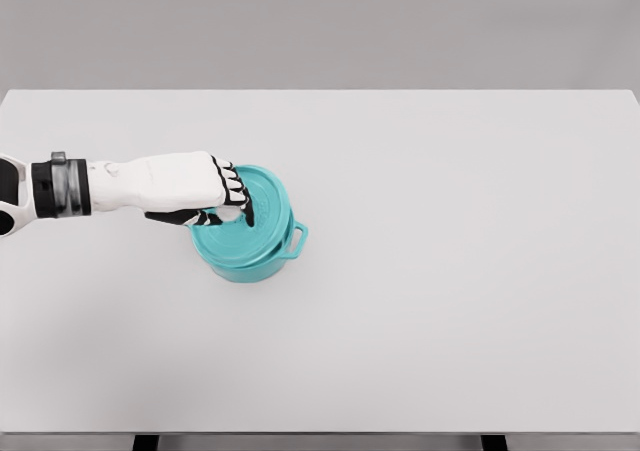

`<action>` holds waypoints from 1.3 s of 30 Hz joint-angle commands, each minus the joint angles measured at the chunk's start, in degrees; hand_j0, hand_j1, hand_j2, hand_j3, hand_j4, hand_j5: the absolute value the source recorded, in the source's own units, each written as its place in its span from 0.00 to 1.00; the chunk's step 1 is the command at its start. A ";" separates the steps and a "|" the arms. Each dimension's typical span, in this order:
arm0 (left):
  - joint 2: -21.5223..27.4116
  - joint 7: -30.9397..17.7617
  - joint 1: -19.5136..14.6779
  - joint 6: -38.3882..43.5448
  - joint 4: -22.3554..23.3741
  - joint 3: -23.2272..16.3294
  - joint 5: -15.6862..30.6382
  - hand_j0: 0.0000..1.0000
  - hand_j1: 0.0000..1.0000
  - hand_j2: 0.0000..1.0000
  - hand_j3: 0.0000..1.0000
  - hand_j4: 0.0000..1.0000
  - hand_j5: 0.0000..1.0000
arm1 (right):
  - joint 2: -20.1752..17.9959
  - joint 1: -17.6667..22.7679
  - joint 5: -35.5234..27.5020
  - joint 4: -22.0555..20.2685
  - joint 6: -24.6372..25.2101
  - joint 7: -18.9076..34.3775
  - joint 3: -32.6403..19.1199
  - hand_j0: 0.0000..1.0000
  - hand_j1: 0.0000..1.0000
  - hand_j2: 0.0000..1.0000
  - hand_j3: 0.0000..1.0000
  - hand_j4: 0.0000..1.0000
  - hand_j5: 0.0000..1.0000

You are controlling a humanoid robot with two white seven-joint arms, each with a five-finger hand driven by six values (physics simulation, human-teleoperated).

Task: Cover the pot with left arm

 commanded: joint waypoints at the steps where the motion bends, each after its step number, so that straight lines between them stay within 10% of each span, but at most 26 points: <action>1: -0.24 0.03 0.00 0.08 0.35 0.08 0.33 0.62 0.62 0.62 0.62 0.62 0.62 | 0.00 0.00 0.00 0.03 0.00 0.01 0.00 1.00 1.00 1.00 1.00 1.00 1.00; 39: -1.82 -0.05 0.09 0.08 2.72 0.25 0.15 0.78 0.78 0.78 0.78 0.78 0.78 | 0.00 0.00 0.00 0.03 0.00 0.01 0.00 1.00 1.00 1.00 1.00 1.00 1.00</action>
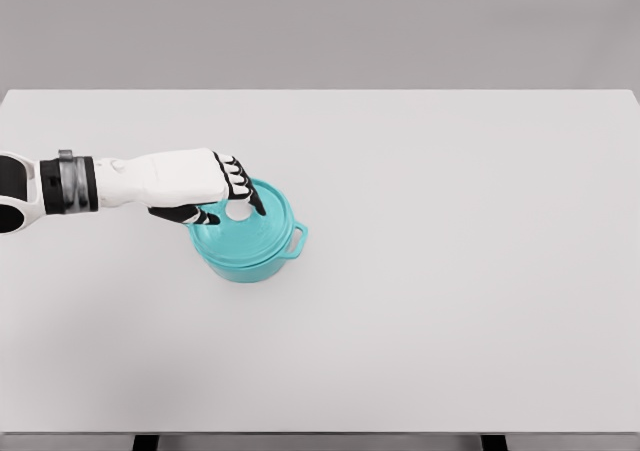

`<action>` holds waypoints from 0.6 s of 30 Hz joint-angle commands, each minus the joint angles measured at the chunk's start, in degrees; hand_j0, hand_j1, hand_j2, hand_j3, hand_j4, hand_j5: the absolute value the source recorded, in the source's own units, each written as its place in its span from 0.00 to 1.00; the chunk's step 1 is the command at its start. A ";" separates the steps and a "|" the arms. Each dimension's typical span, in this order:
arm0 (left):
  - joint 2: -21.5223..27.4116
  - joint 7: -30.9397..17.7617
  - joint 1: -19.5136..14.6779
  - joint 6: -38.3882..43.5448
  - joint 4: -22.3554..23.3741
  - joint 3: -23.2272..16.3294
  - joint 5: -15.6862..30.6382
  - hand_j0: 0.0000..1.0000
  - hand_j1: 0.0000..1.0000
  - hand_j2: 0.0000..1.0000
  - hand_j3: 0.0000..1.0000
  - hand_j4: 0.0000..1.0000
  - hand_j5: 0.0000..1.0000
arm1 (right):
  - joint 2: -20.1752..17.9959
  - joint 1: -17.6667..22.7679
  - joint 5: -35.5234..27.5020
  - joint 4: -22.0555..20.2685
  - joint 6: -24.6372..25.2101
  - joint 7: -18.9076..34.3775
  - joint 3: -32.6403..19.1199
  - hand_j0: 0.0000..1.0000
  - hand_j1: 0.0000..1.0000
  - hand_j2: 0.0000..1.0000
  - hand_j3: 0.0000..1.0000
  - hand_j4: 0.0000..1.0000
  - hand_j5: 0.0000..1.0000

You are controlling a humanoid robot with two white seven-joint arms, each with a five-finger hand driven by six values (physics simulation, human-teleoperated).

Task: Cover the pot with left arm

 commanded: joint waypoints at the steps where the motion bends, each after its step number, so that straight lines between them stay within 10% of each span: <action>1: 0.03 0.00 0.00 0.07 -0.20 0.18 0.37 0.80 0.80 0.80 0.80 0.80 0.80 | 0.00 0.00 0.00 -0.05 0.00 0.01 0.00 1.00 1.00 1.00 1.00 1.00 1.00; 11: 3.28 -0.09 -0.53 0.07 -2.75 3.78 0.63 1.00 1.00 1.00 1.00 1.00 1.00 | 0.00 0.00 0.00 -0.05 0.00 0.01 0.00 1.00 1.00 1.00 1.00 1.00 1.00; 18: 8.73 -0.17 1.58 0.07 -1.60 13.45 1.42 1.00 1.00 1.00 1.00 1.00 1.00 | 0.00 0.00 0.00 -0.05 0.00 0.01 0.00 1.00 1.00 1.00 1.00 1.00 1.00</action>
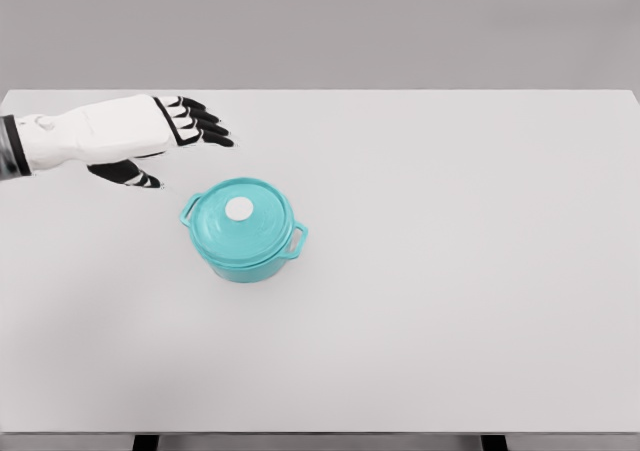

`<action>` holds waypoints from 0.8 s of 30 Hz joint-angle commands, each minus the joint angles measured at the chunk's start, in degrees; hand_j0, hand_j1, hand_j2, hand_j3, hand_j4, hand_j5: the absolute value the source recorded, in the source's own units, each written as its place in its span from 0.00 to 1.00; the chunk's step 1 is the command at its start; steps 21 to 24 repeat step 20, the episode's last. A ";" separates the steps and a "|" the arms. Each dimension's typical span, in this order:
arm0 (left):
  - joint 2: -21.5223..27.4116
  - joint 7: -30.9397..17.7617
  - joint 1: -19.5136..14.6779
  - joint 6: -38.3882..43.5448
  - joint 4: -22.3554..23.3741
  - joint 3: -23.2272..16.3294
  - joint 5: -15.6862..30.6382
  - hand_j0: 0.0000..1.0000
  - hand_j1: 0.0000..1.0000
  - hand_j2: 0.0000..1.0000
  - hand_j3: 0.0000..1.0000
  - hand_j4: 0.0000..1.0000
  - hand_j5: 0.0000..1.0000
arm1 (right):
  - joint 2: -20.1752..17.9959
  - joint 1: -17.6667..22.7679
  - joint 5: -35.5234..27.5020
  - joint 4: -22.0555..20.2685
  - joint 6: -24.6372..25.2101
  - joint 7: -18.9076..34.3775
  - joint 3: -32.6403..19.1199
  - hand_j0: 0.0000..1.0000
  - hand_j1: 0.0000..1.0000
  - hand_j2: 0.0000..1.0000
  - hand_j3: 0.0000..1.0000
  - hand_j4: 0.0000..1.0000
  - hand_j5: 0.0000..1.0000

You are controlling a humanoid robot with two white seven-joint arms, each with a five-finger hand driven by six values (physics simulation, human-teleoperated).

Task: Cover the pot with left arm

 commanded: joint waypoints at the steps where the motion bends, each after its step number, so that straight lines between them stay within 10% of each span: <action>1: 2.67 0.02 0.00 0.08 1.22 3.40 0.81 1.00 1.00 1.00 1.00 1.00 1.00 | 0.00 0.00 0.01 0.04 0.00 0.01 0.00 1.00 1.00 1.00 1.00 1.00 1.00; 7: 2.23 -0.33 14.32 0.08 6.93 14.04 1.34 1.00 1.00 1.00 1.00 1.00 1.00 | 0.00 0.00 0.01 -0.05 0.00 0.01 0.00 1.00 1.00 1.00 1.00 1.00 1.00; 24: 2.32 -0.51 14.68 0.08 6.32 14.04 1.42 1.00 1.00 1.00 1.00 1.00 1.00 | 0.00 0.00 0.01 0.04 0.00 0.01 0.00 1.00 1.00 1.00 1.00 1.00 1.00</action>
